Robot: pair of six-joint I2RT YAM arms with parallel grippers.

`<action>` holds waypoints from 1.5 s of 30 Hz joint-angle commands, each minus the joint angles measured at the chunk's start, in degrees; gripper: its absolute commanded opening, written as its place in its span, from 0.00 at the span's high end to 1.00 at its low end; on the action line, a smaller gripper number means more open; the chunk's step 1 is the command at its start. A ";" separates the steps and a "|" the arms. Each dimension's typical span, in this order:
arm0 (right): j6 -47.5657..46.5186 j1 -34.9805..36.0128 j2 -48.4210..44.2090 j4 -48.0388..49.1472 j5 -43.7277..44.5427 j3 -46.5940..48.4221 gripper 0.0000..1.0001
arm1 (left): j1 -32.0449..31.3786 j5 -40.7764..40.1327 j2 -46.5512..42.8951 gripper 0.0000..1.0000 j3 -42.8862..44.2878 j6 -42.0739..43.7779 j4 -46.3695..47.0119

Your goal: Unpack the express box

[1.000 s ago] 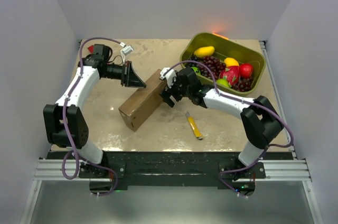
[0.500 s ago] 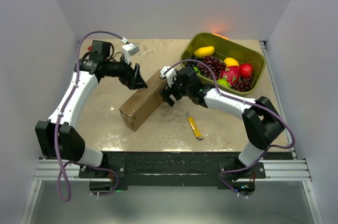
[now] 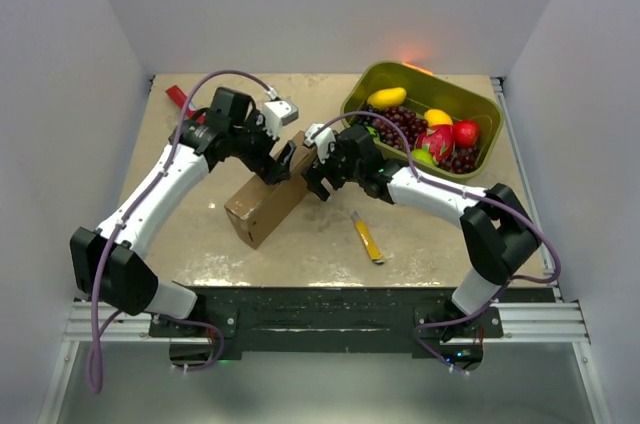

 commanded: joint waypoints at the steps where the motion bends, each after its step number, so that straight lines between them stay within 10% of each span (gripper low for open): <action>1: 1.68 -0.11 -3.30 1.93 -0.67 0.19 0.09 | -2.10 -3.03 -1.40 0.00 -2.18 -0.07 1.57; 8: 1.77 -0.11 -3.30 2.19 -0.75 0.02 0.09 | -3.51 -6.28 -0.78 0.01 -2.27 1.07 1.04; 33: 1.77 -0.19 -1.81 3.16 -0.75 -0.69 0.09 | 2.11 7.77 2.81 0.51 2.20 4.05 -4.14; 45: -0.95 -0.20 0.04 3.33 0.74 -1.57 0.09 | 10.98 37.80 5.98 0.71 2.04 -2.61 -3.71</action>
